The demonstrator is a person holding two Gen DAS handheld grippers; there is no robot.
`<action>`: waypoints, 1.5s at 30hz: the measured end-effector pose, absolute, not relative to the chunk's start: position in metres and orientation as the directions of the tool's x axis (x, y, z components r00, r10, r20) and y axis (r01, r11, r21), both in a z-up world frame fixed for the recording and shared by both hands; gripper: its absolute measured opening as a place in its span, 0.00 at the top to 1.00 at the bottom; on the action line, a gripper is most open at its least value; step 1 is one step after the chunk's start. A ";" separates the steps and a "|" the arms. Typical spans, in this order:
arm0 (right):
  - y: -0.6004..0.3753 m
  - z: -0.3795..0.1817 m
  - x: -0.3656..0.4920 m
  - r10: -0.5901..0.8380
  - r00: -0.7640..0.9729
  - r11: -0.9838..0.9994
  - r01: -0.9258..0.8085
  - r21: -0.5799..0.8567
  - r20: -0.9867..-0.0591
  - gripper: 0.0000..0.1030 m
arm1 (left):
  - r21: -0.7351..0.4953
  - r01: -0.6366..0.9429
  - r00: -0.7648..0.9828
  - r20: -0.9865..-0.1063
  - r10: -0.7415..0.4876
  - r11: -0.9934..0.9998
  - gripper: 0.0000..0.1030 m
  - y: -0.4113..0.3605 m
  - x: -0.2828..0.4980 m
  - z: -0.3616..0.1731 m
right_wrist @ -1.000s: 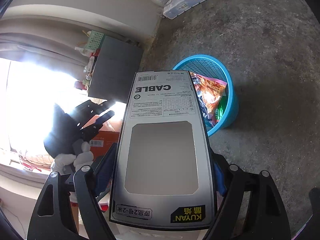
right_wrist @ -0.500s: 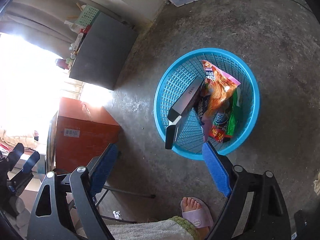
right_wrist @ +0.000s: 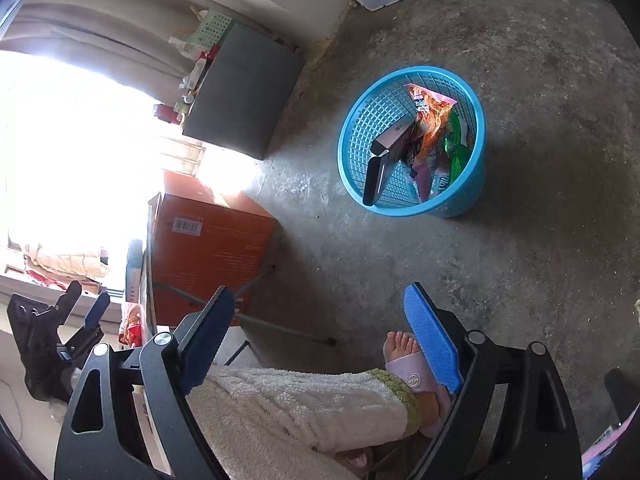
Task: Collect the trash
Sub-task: 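Move both tools back over the table, then grasp the blue Mecobalamin tablets box with the right tool and lift it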
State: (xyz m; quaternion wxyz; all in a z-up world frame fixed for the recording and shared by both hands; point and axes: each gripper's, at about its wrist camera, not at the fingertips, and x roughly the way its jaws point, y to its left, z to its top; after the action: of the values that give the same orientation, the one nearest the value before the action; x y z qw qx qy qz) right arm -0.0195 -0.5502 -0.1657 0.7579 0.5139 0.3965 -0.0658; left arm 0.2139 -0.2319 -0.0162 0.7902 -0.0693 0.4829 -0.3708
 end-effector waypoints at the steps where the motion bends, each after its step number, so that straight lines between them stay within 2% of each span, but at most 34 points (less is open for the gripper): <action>1: -0.545 -0.158 -0.018 0.315 0.681 0.477 0.489 0.730 -0.661 0.18 | -0.473 0.513 0.268 -0.705 -0.657 0.717 0.46 -0.219 0.209 -0.014; 13: -0.449 -0.061 0.030 0.447 0.688 0.644 0.197 0.739 -0.572 0.18 | -0.508 0.392 0.477 -0.601 -0.642 0.767 0.41 -0.052 0.161 0.008; 24: -0.352 0.002 0.101 0.494 0.619 0.793 -0.033 0.608 -0.611 0.18 | -0.503 0.351 0.598 -0.529 -0.602 0.790 0.40 0.056 0.131 0.007; 28: -0.320 0.025 0.144 0.477 0.623 0.840 -0.117 0.529 -0.620 0.14 | -0.507 0.353 0.648 -0.474 -0.597 0.786 0.36 0.085 0.123 0.014; 33: -0.295 0.029 0.208 0.462 0.608 0.868 -0.159 0.471 -0.645 0.13 | -0.522 0.315 0.696 -0.441 -0.567 0.793 0.35 0.115 0.128 0.016; 38: -0.270 0.030 0.276 0.441 0.591 0.889 -0.187 0.417 -0.675 0.13 | -0.531 0.263 0.715 -0.454 -0.532 0.806 0.34 0.136 0.142 0.008; 45: -0.241 0.009 0.363 0.409 0.512 0.911 -0.185 0.368 -0.755 0.13 | -0.557 0.270 0.694 -0.453 -0.560 0.785 0.34 0.142 0.153 -0.004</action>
State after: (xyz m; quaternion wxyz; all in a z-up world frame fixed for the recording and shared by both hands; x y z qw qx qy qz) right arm 0.3629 -0.2411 0.0092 0.8611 0.1209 0.4629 0.1724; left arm 0.1535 0.1418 -0.0038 0.8909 -0.2306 0.3146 -0.2327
